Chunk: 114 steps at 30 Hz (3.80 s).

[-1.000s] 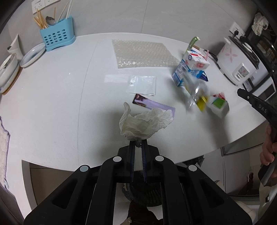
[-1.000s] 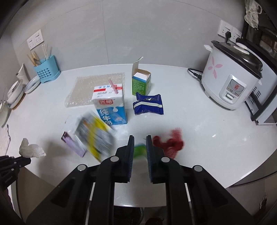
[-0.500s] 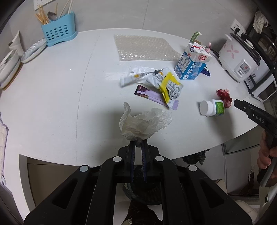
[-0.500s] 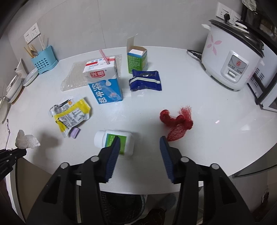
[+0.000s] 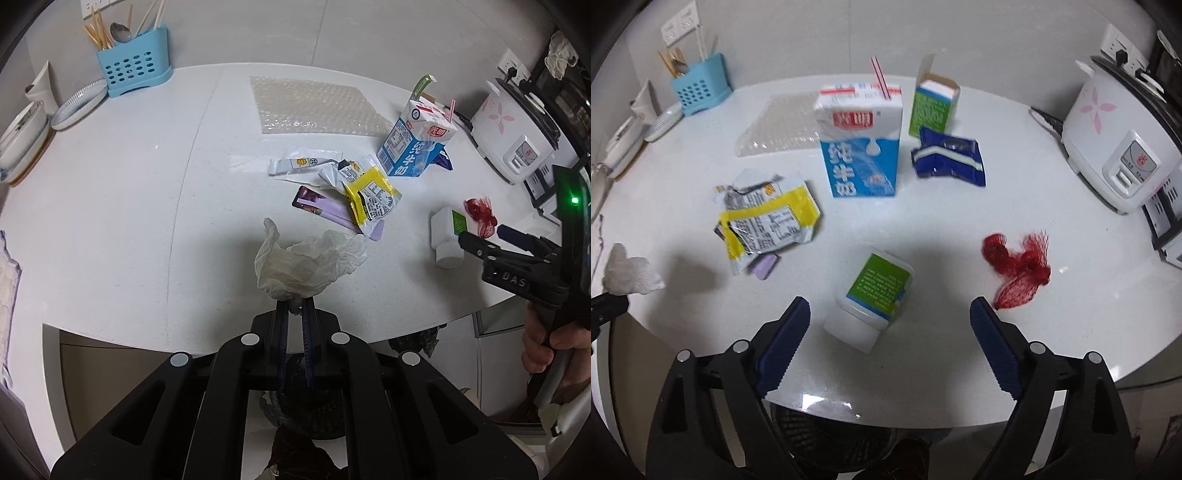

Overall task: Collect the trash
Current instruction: 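Lift the tissue with the left tool while the right tool lifts the pill bottle, then lower both tools over the green wastebasket and open them to drop the items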

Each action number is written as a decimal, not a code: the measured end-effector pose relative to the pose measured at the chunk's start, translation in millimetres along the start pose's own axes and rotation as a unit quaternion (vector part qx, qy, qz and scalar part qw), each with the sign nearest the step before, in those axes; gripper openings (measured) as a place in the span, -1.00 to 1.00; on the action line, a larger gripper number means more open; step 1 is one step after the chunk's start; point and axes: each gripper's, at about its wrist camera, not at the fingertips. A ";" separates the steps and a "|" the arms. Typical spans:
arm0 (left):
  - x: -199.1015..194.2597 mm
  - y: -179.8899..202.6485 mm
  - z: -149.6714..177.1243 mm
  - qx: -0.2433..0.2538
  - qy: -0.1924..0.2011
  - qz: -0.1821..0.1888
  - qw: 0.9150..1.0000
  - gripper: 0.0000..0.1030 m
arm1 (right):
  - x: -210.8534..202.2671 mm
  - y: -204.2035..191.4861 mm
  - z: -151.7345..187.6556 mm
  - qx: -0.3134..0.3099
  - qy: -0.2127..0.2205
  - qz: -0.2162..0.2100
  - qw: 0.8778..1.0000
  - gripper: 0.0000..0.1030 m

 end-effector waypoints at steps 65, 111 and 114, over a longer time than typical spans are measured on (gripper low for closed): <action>35.7 40.0 177.1 0.016 -0.047 0.032 0.998 -0.88 | -19.1 -22.0 205.1 -0.021 -0.057 -0.080 0.995 -0.22; 133.7 84.6 220.7 0.035 -0.145 0.046 0.988 -0.86 | -14.4 53.1 241.2 0.016 -0.075 -0.027 0.997 0.69; 136.8 89.1 220.7 0.034 -0.149 0.041 0.987 -0.83 | -15.0 59.2 243.5 0.018 -0.072 -0.028 0.997 0.69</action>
Point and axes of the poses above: each gripper's, at about its wrist camera, not at the fingertips, and x roughly the way its jaws point, y to its right, z to its underside, and after that the axes turned 4 degrees about y, right-handed
